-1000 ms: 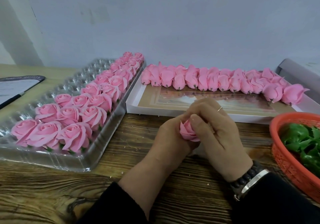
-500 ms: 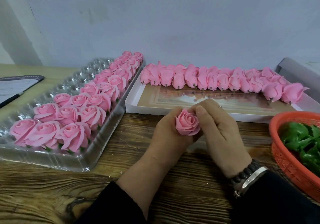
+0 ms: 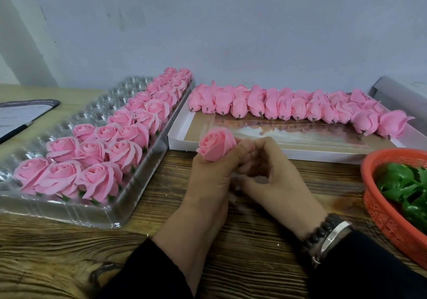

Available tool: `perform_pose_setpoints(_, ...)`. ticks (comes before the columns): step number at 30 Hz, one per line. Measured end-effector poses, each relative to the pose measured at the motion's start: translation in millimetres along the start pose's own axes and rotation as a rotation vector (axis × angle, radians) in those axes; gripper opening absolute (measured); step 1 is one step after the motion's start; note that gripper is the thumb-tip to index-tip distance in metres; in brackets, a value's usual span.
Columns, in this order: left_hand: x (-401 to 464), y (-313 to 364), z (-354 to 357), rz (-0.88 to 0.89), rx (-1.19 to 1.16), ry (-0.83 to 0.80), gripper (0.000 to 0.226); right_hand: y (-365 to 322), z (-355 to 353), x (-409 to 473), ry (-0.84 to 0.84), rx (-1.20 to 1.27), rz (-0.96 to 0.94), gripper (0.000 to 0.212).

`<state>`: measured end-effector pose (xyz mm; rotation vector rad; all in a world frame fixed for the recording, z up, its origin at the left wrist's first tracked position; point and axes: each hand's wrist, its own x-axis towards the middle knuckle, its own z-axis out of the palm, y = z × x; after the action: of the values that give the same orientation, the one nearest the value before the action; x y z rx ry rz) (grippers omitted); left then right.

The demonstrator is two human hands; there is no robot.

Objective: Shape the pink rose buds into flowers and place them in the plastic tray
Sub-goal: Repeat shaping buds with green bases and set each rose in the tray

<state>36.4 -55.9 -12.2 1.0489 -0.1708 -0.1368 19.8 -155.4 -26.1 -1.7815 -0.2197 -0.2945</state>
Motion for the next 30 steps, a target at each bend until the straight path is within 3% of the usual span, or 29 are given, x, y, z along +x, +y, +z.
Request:
perform_pose_setpoints(4, -0.1, -4.4, 1.8, -0.07, -0.093, -0.015, 0.019, -2.6, 6.1, -2.5, 0.009, 0.07, 0.0, 0.038)
perform_pose_setpoints(10, 0.4, -6.2, 3.6, -0.116, -0.199, -0.034, 0.009, -5.9, 4.9, -2.8, 0.002, 0.171, 0.016, 0.024)
perform_pose_setpoints(19, 2.8, -10.9, 0.9, -0.16, -0.207, -0.042, 0.015, -6.4, 3.1, -4.3, -0.013, 0.208, 0.049, 0.026)
perform_pose_setpoints(26, 7.5, 0.2, -8.2, -0.251, -0.116, -0.098, 0.058, -9.6, -8.1, -3.7, -0.165, 0.122, 0.147, 0.01)
perform_pose_setpoints(30, 5.3, 2.4, -8.5, -0.133, 0.02, -0.056, 0.036, -8.3, -5.7, -2.9, -0.176, 0.188, 0.144, 0.009)
